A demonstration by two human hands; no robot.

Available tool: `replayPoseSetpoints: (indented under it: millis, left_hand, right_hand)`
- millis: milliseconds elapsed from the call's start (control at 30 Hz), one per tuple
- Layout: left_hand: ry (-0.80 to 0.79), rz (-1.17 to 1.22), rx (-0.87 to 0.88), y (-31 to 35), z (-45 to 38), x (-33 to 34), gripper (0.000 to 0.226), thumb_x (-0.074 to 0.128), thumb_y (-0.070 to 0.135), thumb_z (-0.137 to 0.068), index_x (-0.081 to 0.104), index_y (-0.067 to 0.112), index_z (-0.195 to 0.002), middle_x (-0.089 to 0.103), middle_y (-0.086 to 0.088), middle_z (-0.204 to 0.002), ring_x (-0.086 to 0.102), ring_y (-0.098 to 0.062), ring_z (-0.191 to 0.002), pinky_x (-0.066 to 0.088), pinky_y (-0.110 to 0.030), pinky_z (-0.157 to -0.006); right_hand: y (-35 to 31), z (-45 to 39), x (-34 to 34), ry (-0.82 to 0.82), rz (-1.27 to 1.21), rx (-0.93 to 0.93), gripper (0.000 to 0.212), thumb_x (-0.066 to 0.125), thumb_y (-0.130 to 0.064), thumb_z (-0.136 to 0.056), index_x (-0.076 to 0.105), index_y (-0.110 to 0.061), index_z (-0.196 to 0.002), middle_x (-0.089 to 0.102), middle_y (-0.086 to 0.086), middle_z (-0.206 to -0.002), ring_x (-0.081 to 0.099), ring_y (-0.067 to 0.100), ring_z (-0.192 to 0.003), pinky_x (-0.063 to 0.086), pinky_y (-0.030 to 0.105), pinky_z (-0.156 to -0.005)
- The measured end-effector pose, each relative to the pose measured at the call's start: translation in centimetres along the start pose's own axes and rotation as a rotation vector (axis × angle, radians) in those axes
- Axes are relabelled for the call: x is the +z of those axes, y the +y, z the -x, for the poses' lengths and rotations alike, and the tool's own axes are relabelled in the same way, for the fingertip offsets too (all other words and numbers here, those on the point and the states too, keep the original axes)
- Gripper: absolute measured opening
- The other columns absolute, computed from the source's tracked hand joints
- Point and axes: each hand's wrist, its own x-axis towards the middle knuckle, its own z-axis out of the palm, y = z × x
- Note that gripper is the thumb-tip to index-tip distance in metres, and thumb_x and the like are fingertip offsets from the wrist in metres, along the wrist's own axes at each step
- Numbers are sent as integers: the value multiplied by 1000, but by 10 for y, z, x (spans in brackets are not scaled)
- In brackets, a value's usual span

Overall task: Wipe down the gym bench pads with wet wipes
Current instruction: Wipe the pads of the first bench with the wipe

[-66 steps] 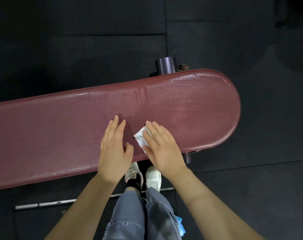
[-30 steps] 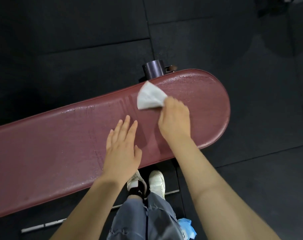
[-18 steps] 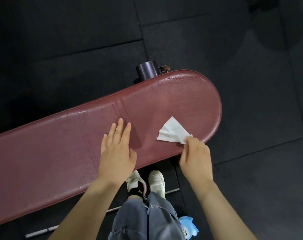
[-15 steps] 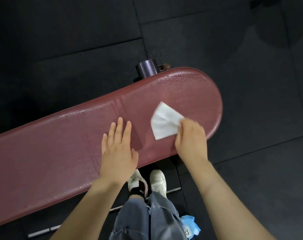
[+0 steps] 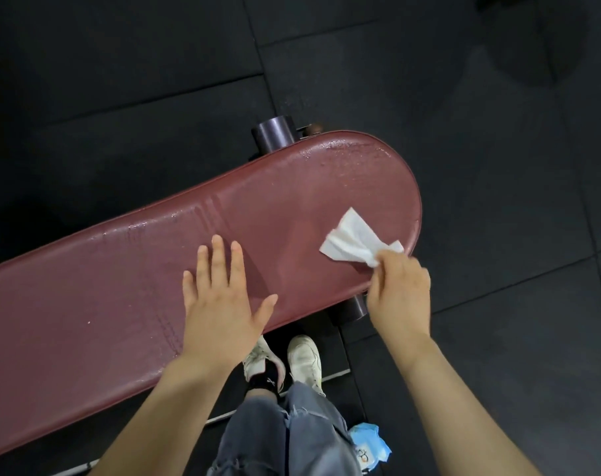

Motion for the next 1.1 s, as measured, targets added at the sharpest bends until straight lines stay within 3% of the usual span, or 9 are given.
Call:
replayPoseSetpoints:
  millis: [233,300,400,533,633,767,833,933,1100]
  left_hand:
    - [-46,-6,6,0,-2,-1,101,28,76,-84,-9,16,-157,-15,-11,-165,-13,-30,-152,8,-54,-120]
    - [-69,-13,23,-4,-3,-3,101,29,75,-84,-12,18,-156,-18,-10,-164,-15,-29,-151,8,-52,-121]
    - [-103,-26,37,-5,-3,-6,104,33,75,-85,-17,16,-155,-22,-11,-163,-18,-31,-150,7,-53,-122]
    - [-113,-56,16,2,-3,-2,117,22,86,-75,-30,11,-149,-29,-15,-160,-24,-35,-148,3,-56,-121]
    - [-89,-72,6,3,-3,4,124,26,90,-71,-35,10,-144,-29,-17,-159,-22,-37,-148,4,-58,-121]
    - [-51,-104,5,2,-3,11,130,40,87,-72,-33,9,-146,-26,-18,-160,-20,-37,-149,7,-59,-121]
    - [-54,-123,4,4,-3,11,130,44,84,-74,-30,8,-148,-25,-19,-160,-18,-38,-149,9,-59,-120]
    - [-61,-145,-8,8,-3,9,131,46,83,-75,-34,6,-145,-25,-20,-160,-17,-40,-149,10,-60,-120]
    - [-52,-169,-16,10,-2,9,132,46,83,-75,-36,4,-143,-23,-22,-160,-14,-42,-149,11,-61,-119]
  right_hand:
    - [-101,-176,-4,53,128,-220,23,48,-6,-80,57,-11,-102,65,11,-100,59,34,-91,31,36,-70]
    - [-79,-163,-7,41,164,-259,17,47,-5,-78,55,-12,-91,63,12,-93,57,36,-83,27,36,-66]
    - [-13,-89,-12,54,61,-139,17,49,2,-74,41,-13,-69,55,14,-77,50,37,-62,29,35,-58]
    - [24,-20,-19,-21,-74,30,24,48,3,-84,39,-13,-69,43,2,-60,42,24,-53,36,38,-52]
    - [-11,-79,-15,47,-79,-5,17,50,0,-85,42,-12,-75,57,14,-73,52,37,-66,37,37,-62]
    - [-77,-190,-12,33,-49,-173,4,44,-8,-88,48,-8,-88,64,20,-94,57,39,-85,33,37,-68]
    - [-79,-208,-13,-10,19,-228,14,41,-8,-88,51,-3,-96,63,22,-98,56,41,-89,34,39,-71]
    - [-33,-171,-20,52,-23,-192,4,44,-6,-84,48,-6,-84,60,23,-85,54,42,-78,34,41,-65]
    - [35,-49,-20,-8,-211,43,16,45,-11,-95,44,-15,-79,53,1,-69,53,27,-65,34,33,-53]
